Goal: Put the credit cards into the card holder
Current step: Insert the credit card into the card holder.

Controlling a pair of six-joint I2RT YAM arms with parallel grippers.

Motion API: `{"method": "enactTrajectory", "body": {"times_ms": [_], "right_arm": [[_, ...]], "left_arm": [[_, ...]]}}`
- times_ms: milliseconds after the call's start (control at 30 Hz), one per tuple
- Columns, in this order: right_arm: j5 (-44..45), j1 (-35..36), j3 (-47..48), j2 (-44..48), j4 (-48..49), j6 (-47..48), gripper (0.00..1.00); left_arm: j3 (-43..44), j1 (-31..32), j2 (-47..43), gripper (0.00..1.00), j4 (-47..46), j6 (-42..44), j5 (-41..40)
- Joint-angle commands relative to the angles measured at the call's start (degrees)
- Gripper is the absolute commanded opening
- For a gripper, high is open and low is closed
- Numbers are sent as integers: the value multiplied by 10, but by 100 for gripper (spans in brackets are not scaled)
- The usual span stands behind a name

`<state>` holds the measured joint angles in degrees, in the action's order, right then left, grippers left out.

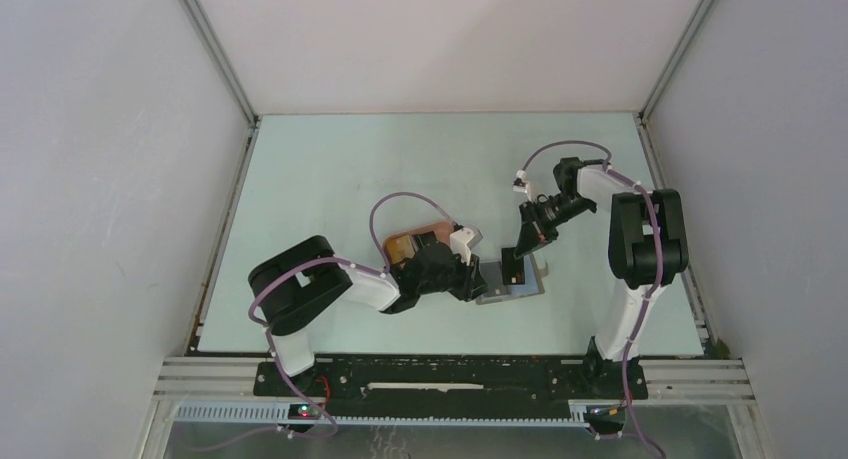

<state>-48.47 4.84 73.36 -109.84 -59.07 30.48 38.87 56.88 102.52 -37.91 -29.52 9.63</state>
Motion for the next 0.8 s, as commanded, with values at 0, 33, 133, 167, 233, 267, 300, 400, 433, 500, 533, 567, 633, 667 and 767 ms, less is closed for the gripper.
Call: {"method": "enactTrajectory", "body": {"times_ms": [0,33,133,167,233,267,300,400,433,500,533,567,633,667,767], "right_arm": [[-21,-3,19,-14,-18,6,0],[-20,-3,19,-17,-18,5,0],[-10,-4,19,-26,-15,-4,0],[-7,-4,19,-28,-15,-6,0],[5,-5,18,-30,-13,-12,0],[11,-5,18,-32,-14,-15,0],[17,-7,18,-33,-13,-19,0],[27,-16,13,-30,-3,-35,0],[30,-19,10,-28,2,-40,0],[33,-25,6,-23,9,-49,0],[35,-27,4,-21,12,-52,0],[35,-27,4,-22,12,-53,0],[35,-28,4,-24,14,-56,0],[37,-28,4,-27,15,-57,0],[44,-28,4,-35,19,-63,0]], "left_arm": [[16,3,4,28,32,18,-23],[15,3,3,28,34,17,-23],[12,2,-3,29,40,16,-28],[12,2,-6,29,41,17,-30],[11,2,-10,29,45,16,-33],[11,2,-11,29,47,16,-35],[11,3,-12,29,49,16,-36],[12,3,-12,29,53,15,-37],[12,2,-11,30,54,15,-37],[12,2,-11,29,56,16,-37],[12,3,-11,30,56,15,-37],[13,2,-12,29,56,15,-36],[14,2,-12,29,59,16,-35],[15,2,-13,29,59,16,-35],[15,2,-13,29,60,16,-33]]}}
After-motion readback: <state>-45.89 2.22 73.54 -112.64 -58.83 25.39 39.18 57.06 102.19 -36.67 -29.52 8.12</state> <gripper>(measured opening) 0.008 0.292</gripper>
